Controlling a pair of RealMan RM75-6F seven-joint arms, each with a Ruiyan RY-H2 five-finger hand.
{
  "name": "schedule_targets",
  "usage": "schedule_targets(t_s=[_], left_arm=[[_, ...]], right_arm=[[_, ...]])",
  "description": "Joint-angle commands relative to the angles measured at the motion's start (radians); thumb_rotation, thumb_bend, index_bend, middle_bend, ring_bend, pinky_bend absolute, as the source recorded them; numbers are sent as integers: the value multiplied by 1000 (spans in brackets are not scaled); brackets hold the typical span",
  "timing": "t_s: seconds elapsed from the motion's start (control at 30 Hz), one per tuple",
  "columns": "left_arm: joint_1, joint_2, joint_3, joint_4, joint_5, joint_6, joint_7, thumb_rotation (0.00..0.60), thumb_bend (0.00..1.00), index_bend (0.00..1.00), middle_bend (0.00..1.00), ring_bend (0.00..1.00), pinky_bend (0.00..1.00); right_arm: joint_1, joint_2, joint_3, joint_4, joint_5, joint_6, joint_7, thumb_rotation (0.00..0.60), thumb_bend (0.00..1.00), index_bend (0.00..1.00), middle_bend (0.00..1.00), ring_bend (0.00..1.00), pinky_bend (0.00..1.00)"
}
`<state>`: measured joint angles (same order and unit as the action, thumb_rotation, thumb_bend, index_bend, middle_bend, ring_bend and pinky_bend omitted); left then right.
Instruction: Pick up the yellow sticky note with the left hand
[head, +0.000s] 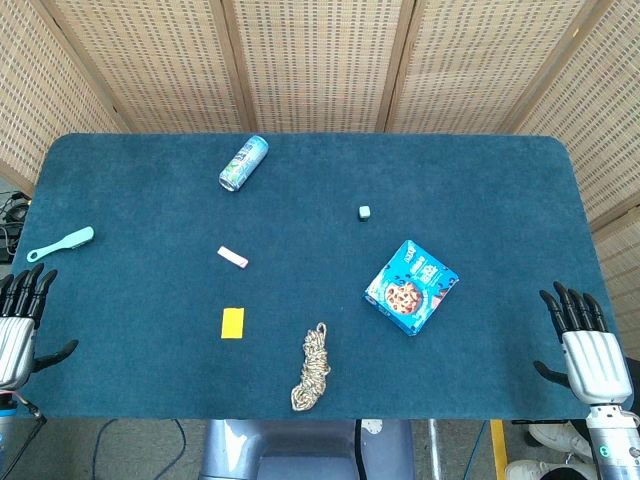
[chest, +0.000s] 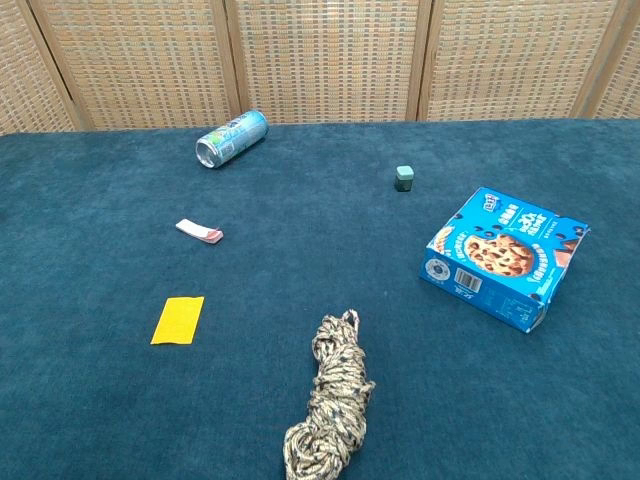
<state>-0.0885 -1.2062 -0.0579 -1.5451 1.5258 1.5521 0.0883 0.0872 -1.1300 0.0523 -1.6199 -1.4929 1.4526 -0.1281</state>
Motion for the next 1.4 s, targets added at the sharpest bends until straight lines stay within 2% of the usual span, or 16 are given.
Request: schedule_targets(t_s=[0.03,1.07,1.2,1.4], left_arm=[[0,1,1,-4,0,-2,0,600,145,0,0,0,0],[-16,15,17,-51,7,-48,-10,600,161,0,0,0,0],[-38,15,13,-71,6,-81,-19,600,163,0,0,0,0],[-103,-12,12,-112,12,-179,48,600,168,0,0,0,0]], right_arm=[[0,0,-1,2,-1,0,1,600,0,0,0,0,0],[3,10,-4,-14,28,-31,0,600,0,0,0,0,0],[4,13,-4,-18,32,-37,3,600,0,0,0,0,0],[5,15,-5,-20,32,-41,7,600,0,0,0,0,0]])
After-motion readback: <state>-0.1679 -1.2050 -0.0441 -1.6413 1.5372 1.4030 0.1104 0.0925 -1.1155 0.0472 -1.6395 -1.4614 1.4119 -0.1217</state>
